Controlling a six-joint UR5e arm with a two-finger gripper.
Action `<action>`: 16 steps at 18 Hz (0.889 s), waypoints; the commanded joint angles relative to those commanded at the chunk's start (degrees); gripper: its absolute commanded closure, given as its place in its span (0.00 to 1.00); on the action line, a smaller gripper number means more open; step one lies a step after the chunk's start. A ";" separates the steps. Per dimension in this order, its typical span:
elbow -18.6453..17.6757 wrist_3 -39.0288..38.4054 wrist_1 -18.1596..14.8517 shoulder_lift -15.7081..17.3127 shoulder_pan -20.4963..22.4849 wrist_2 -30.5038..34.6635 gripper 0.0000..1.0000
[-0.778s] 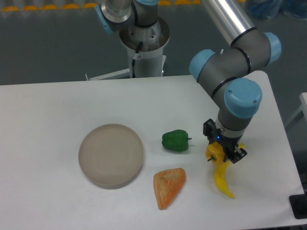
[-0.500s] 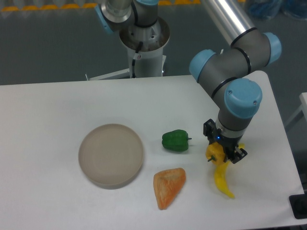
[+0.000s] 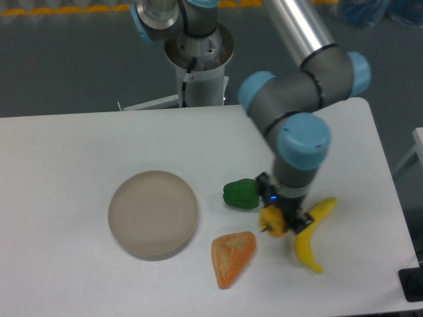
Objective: Place the yellow pepper on the plate
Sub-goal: 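Carry the yellow pepper over the beige plate and lower it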
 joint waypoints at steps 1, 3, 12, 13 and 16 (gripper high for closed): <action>-0.52 -0.90 0.00 0.35 -1.68 -0.09 0.76; -1.75 -1.52 0.00 0.70 -4.50 -0.10 0.73; -9.58 -5.91 0.00 1.06 -13.12 -0.10 0.60; -10.63 -6.01 0.17 0.97 -13.21 -0.01 0.59; -12.83 -5.57 0.61 0.44 -13.30 0.08 0.29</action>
